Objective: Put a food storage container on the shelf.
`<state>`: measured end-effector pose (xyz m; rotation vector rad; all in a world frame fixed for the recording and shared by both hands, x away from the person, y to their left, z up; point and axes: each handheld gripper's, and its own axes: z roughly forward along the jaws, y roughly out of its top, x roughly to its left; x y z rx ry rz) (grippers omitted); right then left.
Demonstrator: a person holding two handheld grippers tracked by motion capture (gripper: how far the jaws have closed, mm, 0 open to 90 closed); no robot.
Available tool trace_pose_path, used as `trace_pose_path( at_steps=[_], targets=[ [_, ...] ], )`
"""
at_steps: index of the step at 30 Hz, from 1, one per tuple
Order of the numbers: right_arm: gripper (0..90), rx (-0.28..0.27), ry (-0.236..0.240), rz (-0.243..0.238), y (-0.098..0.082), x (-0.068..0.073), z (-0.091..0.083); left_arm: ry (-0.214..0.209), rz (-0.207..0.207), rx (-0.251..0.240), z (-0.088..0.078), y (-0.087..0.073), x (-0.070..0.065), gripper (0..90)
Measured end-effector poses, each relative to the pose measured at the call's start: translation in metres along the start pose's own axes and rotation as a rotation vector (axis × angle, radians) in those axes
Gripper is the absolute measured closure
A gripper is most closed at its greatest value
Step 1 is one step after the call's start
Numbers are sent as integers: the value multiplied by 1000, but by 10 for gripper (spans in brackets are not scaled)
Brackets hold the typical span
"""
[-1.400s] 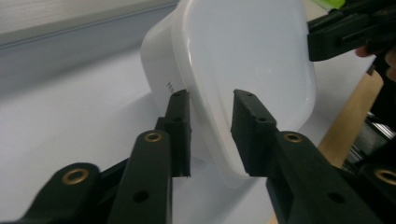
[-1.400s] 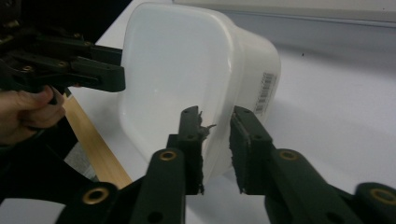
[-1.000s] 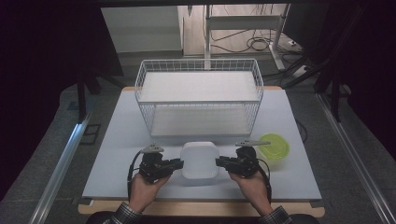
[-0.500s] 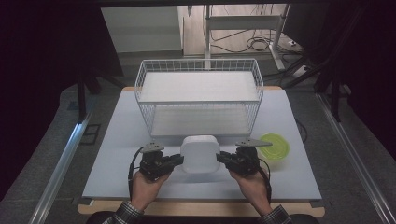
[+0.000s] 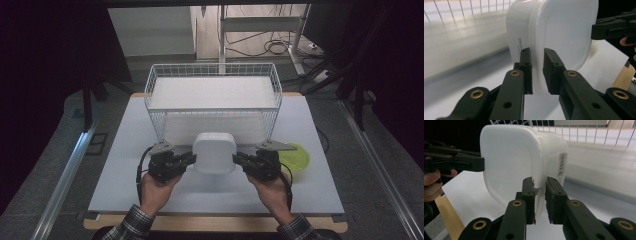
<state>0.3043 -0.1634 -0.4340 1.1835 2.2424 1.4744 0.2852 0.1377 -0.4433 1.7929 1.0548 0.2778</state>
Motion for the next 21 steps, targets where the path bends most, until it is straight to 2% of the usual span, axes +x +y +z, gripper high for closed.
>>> trace_pose_path(
  at_steps=[8,21],
  targets=[
    [778,-42,1,-30,23,3,-3,25,23,-45,-11,21,-1,786],
    [775,-83,23,-46,62,6,-6,59,63,-107,-29,57,-3,785]
  ],
)
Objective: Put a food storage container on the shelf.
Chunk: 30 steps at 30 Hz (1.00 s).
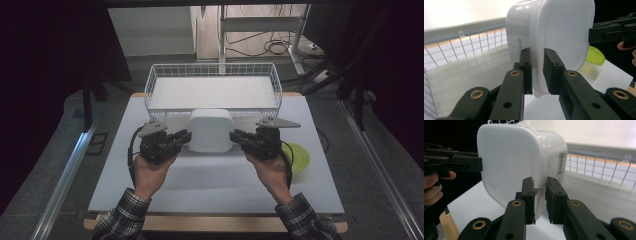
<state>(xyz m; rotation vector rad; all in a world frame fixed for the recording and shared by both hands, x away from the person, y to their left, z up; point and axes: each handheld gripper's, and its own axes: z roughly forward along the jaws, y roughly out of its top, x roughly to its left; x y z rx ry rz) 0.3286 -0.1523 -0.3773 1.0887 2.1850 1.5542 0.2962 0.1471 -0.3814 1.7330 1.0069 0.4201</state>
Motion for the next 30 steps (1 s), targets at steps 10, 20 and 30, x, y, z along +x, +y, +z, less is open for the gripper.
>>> trace_pose_path(
  at_steps=[10,20,30],
  targets=[
    [774,-25,4,-25,35,2,0,1,0,-42,-8,28,6,786],
    [771,-34,20,-7,62,-5,6,3,0,-52,-8,54,14,787],
    [768,-40,-4,-4,81,-15,10,-4,1,-43,2,76,21,787]
  ],
)
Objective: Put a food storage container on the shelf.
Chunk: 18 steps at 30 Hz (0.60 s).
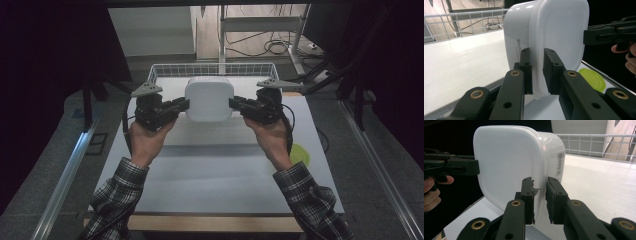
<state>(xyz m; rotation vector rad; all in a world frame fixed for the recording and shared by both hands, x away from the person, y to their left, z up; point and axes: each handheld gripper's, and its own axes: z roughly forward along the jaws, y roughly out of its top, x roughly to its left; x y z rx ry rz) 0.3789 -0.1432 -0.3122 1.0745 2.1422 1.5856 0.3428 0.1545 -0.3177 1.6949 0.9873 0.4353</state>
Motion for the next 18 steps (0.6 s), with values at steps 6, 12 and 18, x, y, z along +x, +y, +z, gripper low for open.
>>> trace_pose_path(
  at_steps=[6,12,18],
  targets=[
    [766,4,-14,2,10,-7,4,-8,-17,12,8,9,5,787],
    [765,11,-23,12,15,-13,10,-20,-43,19,17,11,13,786],
    [763,10,-30,27,19,-19,15,-35,-64,23,25,12,21,783]
  ],
)
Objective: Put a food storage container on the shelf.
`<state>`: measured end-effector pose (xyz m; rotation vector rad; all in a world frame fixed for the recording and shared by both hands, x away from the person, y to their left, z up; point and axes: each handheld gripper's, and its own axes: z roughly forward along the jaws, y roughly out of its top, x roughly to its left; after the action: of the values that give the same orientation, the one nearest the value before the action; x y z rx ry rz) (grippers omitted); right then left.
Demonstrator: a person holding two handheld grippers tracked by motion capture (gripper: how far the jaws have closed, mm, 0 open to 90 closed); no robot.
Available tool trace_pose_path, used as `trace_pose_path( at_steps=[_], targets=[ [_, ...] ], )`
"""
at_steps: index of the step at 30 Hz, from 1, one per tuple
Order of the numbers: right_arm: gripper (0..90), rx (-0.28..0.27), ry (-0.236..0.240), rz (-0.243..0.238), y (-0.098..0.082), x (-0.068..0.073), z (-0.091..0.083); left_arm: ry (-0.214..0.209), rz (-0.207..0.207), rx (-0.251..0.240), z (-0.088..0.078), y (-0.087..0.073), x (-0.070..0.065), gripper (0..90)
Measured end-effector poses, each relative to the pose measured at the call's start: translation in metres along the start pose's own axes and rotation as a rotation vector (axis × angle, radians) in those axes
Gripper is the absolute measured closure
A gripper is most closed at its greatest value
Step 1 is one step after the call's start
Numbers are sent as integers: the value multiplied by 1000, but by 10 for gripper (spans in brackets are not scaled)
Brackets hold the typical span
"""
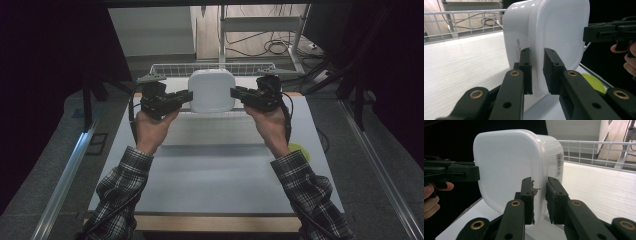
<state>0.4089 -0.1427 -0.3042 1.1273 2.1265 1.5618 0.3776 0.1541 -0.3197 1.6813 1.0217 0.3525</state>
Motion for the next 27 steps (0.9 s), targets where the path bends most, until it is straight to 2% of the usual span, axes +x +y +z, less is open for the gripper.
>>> trace_pose_path(
  at_steps=[5,13,27],
  targets=[
    [760,0,2,8,3,-3,3,-20,-11,-7,5,-2,7,774],
    [699,5,-5,-4,5,-5,9,-29,12,-35,10,0,9,716],
    [618,13,-8,-20,11,-10,20,33,67,-34,24,8,9,583]
  ],
)
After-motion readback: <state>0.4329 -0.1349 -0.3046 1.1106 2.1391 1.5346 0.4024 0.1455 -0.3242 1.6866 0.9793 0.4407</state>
